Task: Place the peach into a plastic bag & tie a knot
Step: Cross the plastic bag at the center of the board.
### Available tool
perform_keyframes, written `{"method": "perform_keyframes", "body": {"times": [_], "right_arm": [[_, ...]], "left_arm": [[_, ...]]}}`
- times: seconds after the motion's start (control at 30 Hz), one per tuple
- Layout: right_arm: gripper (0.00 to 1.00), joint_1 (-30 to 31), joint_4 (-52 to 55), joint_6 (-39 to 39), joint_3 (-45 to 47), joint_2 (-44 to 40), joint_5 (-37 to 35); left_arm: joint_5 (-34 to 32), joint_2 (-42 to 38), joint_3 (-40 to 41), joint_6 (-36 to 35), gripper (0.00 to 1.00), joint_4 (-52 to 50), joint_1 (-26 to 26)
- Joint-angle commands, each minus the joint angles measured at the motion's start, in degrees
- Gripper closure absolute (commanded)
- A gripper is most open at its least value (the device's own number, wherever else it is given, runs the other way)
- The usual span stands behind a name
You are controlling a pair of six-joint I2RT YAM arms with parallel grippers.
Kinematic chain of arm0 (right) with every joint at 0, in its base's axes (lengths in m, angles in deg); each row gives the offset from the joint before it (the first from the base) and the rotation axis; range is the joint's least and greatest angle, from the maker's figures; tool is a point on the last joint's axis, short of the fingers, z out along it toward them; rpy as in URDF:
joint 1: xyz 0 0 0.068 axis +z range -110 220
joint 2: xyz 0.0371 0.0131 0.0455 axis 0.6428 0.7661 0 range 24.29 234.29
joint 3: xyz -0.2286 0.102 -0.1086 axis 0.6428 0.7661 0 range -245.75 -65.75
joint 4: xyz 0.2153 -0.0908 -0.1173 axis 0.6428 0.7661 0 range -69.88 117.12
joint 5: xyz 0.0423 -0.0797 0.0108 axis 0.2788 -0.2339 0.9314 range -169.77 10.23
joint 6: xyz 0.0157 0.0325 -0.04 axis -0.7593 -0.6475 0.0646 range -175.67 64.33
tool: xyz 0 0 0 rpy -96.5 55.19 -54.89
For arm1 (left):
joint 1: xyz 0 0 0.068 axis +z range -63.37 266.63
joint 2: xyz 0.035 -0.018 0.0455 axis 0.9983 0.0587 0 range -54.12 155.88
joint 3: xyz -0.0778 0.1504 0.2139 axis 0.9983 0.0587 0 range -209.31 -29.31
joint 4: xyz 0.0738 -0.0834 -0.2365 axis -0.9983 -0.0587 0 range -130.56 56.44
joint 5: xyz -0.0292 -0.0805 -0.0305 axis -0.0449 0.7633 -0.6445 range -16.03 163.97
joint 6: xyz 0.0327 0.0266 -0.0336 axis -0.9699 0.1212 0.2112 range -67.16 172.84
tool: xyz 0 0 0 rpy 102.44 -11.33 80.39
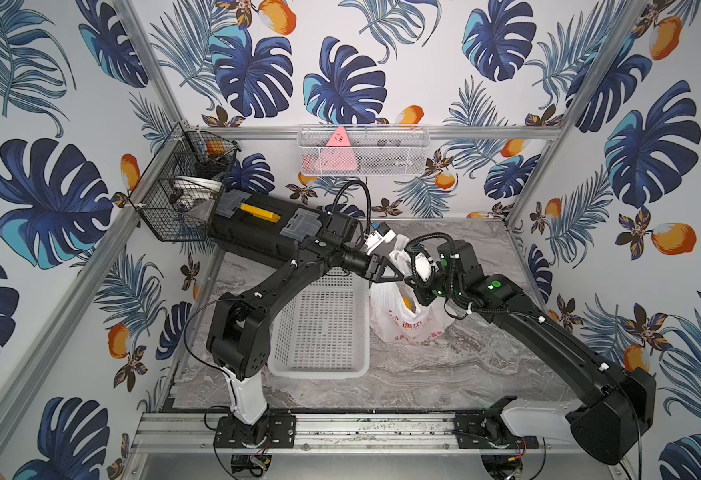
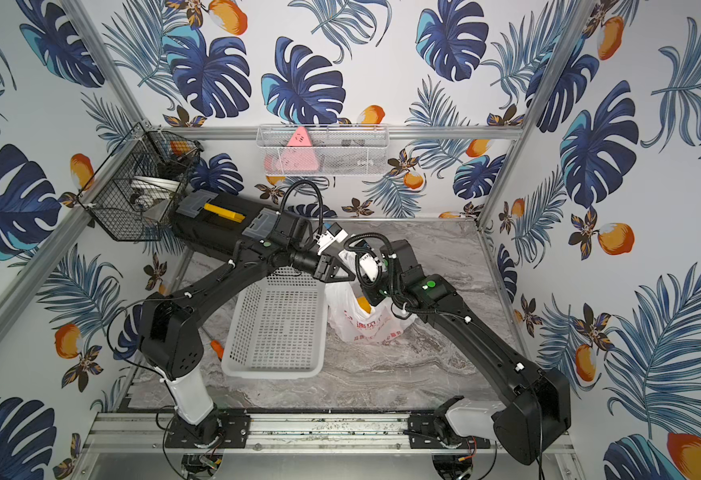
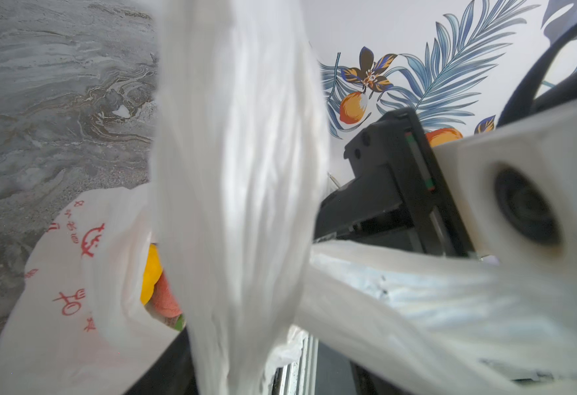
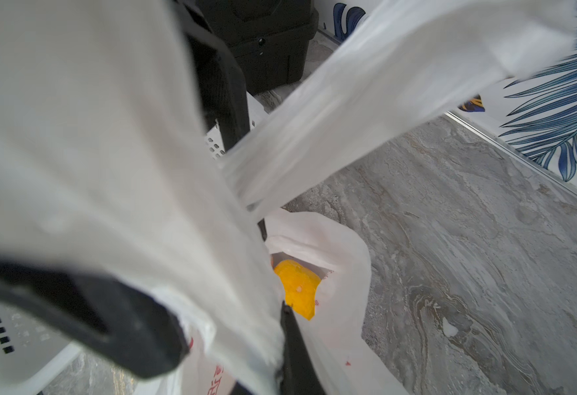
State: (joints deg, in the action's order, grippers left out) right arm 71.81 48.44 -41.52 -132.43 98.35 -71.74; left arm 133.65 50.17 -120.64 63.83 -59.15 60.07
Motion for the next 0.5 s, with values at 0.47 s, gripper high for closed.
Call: {"method": "perform_keyframes", "body": {"times": [0.47], "right_arm": [[0.91, 0.1, 0.3, -0.9, 0.0, 0.5, 0.9]], "left_arm": [[0.9, 1.3, -0.3, 10.9, 0.52, 14.5, -0.9]]}}
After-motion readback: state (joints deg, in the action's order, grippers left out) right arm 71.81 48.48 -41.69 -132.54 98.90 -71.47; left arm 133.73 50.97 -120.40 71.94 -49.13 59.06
